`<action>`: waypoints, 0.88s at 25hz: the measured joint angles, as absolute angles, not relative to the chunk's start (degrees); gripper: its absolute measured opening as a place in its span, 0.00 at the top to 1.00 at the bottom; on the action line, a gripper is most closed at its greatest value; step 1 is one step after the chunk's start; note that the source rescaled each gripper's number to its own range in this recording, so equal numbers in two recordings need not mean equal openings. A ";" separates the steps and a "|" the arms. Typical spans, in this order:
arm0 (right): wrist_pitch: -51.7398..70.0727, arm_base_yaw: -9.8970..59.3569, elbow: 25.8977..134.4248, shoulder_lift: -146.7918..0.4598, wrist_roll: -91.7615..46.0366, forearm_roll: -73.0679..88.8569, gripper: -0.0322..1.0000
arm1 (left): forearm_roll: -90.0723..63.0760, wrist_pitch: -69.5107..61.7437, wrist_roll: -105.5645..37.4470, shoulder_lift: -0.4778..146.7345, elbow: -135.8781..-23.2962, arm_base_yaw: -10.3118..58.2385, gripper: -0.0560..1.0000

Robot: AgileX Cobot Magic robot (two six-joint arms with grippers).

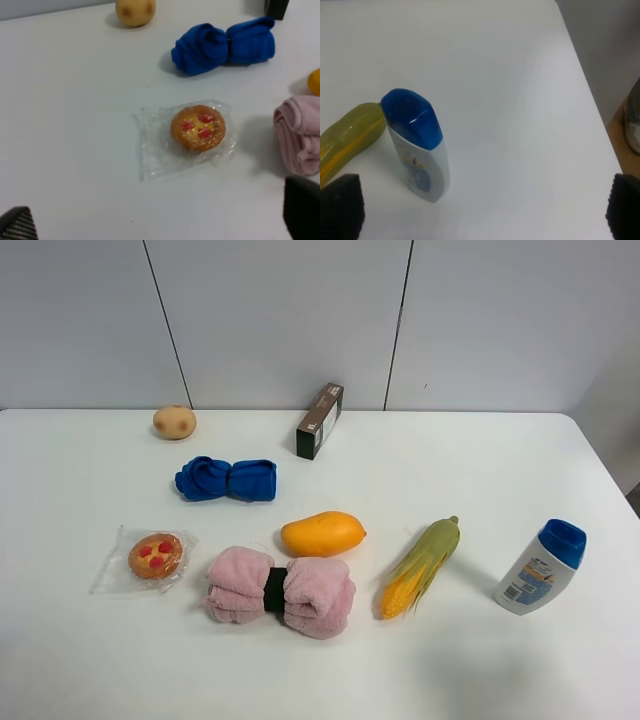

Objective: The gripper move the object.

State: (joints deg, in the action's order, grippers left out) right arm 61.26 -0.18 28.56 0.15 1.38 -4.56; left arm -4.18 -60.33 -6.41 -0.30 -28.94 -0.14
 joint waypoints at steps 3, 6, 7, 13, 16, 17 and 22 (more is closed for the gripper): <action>61.26 -0.18 28.56 0.15 1.78 -4.91 0.00 | -4.18 -60.33 -6.41 -0.30 -28.94 -0.14 0.00; 61.26 -0.18 28.56 0.15 1.95 -4.91 0.00 | -4.18 -60.33 -6.41 -0.30 -28.94 -0.14 0.00; 61.26 -0.18 28.56 0.15 1.95 -4.91 0.00 | -4.18 -60.33 -6.41 -0.30 -28.94 -0.14 0.00; 61.26 -0.18 28.56 0.15 1.95 -4.91 0.00 | -4.18 -60.33 -6.41 -0.30 -28.94 -0.14 0.00; 61.26 -0.18 28.56 0.15 1.95 -4.91 0.00 | -4.18 -60.33 -6.41 -0.30 -28.94 -0.14 0.00; 61.26 -0.18 28.56 0.15 1.95 -4.91 0.00 | -4.18 -60.33 -6.41 -0.30 -28.94 -0.14 0.00; 61.26 -0.18 28.56 0.15 1.95 -4.91 0.00 | -4.18 -60.33 -6.41 -0.30 -28.94 -0.14 0.00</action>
